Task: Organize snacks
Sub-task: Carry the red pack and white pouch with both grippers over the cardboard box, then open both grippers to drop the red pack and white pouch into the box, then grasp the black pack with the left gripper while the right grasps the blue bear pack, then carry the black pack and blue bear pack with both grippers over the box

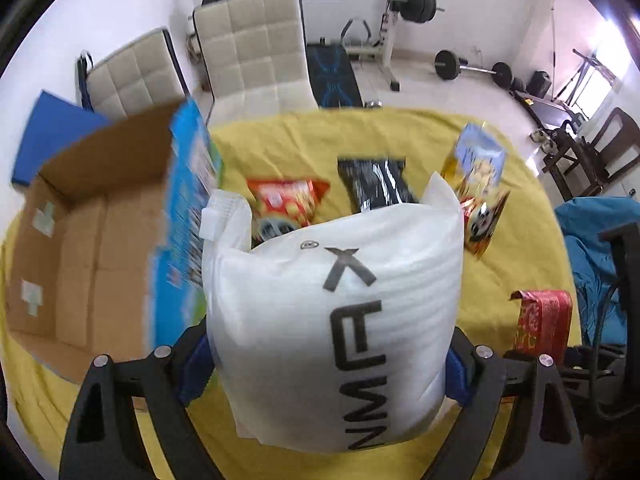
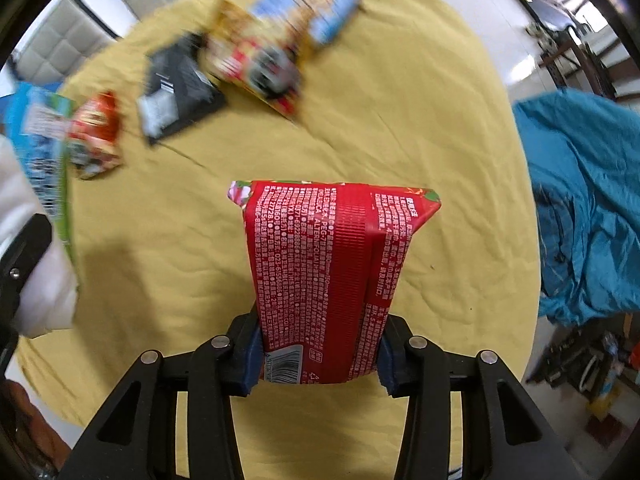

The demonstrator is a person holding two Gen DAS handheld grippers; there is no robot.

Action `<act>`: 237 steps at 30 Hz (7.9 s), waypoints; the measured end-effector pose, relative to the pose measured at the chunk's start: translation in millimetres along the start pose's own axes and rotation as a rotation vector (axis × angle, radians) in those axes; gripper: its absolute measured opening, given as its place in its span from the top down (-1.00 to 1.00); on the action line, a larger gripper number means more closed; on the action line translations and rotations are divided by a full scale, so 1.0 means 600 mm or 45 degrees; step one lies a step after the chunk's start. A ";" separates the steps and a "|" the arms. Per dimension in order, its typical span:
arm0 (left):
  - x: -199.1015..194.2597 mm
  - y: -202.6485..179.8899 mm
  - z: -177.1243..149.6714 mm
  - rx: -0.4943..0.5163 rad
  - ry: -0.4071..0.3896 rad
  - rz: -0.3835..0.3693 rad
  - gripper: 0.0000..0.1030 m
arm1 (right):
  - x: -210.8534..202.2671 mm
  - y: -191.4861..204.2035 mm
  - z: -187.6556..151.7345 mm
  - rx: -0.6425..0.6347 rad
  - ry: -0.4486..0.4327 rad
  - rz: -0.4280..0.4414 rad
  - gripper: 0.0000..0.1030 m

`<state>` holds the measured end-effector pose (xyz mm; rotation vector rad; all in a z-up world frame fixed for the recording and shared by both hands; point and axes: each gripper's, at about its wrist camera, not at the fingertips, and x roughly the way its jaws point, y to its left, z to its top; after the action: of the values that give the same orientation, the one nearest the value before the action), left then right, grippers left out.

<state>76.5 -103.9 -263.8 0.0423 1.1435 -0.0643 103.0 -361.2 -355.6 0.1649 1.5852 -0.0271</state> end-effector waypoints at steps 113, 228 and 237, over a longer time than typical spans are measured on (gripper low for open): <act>-0.113 0.257 0.135 -0.246 0.016 -0.081 -0.98 | -0.277 0.287 -0.006 -0.174 -0.332 0.187 -1.00; 0.064 -0.044 0.279 0.036 0.209 -0.174 0.05 | -0.189 0.057 0.185 -0.041 -0.204 0.128 0.29; -0.002 0.136 0.227 -0.066 0.188 -0.177 0.05 | -0.215 0.237 0.080 -0.135 -0.185 0.235 0.29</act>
<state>205.9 -31.6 -206.1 -0.0801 1.2945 -0.1570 169.8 -238.1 -215.7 0.2210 1.4180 0.1846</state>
